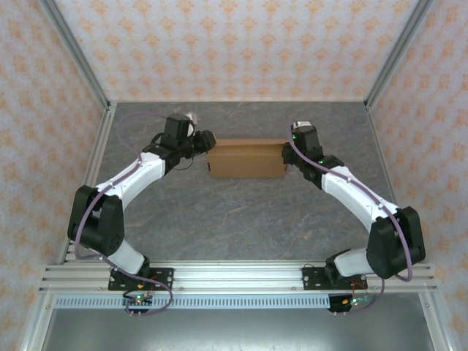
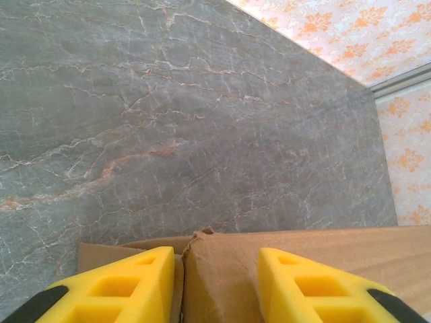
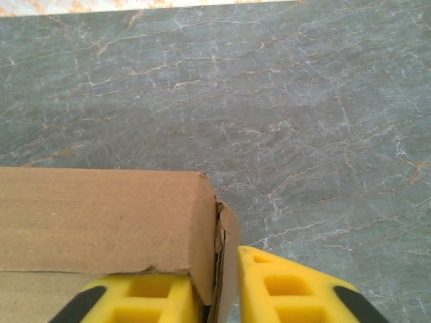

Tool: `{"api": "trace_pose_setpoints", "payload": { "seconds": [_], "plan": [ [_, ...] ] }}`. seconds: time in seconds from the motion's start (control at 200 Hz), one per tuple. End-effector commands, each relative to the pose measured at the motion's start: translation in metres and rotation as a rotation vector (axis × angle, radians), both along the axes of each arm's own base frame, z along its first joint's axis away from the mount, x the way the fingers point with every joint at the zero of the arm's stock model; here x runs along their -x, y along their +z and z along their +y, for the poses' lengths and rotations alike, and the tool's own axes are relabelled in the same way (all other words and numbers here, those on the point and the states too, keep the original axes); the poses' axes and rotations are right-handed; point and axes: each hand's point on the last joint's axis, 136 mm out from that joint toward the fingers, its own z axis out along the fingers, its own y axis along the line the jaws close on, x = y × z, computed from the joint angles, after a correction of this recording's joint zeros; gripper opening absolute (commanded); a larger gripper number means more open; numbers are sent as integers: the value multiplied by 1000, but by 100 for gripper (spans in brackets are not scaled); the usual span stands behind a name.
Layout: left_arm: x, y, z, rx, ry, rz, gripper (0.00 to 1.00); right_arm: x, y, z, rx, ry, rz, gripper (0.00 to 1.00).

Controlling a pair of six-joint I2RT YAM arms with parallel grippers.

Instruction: Fold the paper box

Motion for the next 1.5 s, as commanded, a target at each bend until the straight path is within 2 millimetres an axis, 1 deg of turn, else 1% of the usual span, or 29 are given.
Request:
{"api": "trace_pose_setpoints", "payload": {
  "seconds": [0.0,0.175,0.29,0.45,0.64,0.745,0.955,1.055,1.19,1.38,1.49],
  "plan": [
    [12,-32,16,-64,51,88,37,11,-10,-7,54,3,55,24],
    [13,-37,17,-68,54,93,35,14,-4,-3,51,36,77,30],
    [14,-42,20,-84,63,99,35,16,3,2,43,66,85,33],
    [16,-46,20,-92,64,103,35,18,9,8,24,98,99,36],
    [19,-50,21,-107,74,103,35,23,12,11,22,124,112,39],
    [21,-50,23,-123,80,102,35,25,18,10,27,134,105,41],
    [23,-49,27,-149,92,96,35,30,28,9,43,154,101,54],
    [24,-51,28,-158,94,97,35,32,28,7,53,159,106,59],
    [25,-51,28,-163,94,95,34,36,30,10,40,178,112,68],
    [25,-45,23,-160,84,83,34,38,26,4,60,157,129,69],
    [25,-39,20,-160,80,72,34,41,27,6,48,161,137,69]
  ]
}}
